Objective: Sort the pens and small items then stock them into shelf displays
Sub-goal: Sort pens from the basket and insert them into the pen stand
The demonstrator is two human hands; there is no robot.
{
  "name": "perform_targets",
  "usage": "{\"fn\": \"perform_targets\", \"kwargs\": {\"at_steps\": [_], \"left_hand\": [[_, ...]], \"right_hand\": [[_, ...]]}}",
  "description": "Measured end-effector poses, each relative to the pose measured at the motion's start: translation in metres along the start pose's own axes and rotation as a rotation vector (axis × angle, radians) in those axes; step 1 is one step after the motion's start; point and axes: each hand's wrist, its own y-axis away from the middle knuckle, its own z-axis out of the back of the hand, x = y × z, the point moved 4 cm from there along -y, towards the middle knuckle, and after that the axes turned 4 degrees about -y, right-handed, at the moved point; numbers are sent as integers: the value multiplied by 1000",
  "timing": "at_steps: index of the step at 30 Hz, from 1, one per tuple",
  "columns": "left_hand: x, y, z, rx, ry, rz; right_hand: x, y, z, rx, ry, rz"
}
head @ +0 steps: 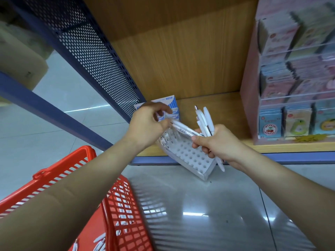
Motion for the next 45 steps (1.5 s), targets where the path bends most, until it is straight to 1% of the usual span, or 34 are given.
{"fn": "perform_targets", "kwargs": {"at_steps": [1,2,3,4,5,8,10,11,12,13,15,16,17,19,22,24,27,31,33,37,39,43,45], "left_hand": [[-11,2,-1,24,-50,-145],[-20,6,-5,64,-163,-290],[-26,11,-10,90,-288,-396],[-29,14,-13,99,-377,-433],[-29,14,-14,101,-414,-419],[-26,10,-9,107,-422,-372],[-19,4,3,94,-470,-281],[-13,1,10,78,-464,-201],[-7,0,15,70,-400,-106],[-2,1,17,90,-258,6],[0,10,10,174,242,247],[-3,17,2,197,475,340],[-7,23,-5,206,660,396],[-16,31,-17,204,876,434],[-22,34,-24,218,982,410],[-20,34,-22,215,983,394],[-19,33,-20,229,985,386],[-12,24,-6,146,1084,484],[-6,19,3,106,1090,519],[3,13,11,87,951,529],[7,12,11,89,841,500],[14,6,12,59,645,422],[16,4,10,59,565,392]], "right_hand": [[3,0,0,21,24,8],[5,1,-1,36,47,18],[8,2,-1,47,71,28],[10,3,-2,56,93,33],[10,3,-2,65,109,38],[14,4,2,70,157,51],[17,2,10,39,209,52],[18,1,15,20,219,44],[20,1,20,-1,198,31],[21,0,24,-20,125,6],[20,0,25,-26,-149,-51],[20,1,21,-6,-273,-67],[20,2,16,25,-343,-77],[20,6,6,113,-346,-93],[18,9,-2,214,-294,-116],[17,9,-2,226,-324,-120],[17,8,0,199,-335,-97],[16,5,7,129,-230,-3],[16,3,10,78,-173,21],[14,1,12,21,-94,38],[11,-1,13,-18,-56,29],[2,-7,26,-190,-17,-57],[0,-9,31,-220,-38,-88]]}}
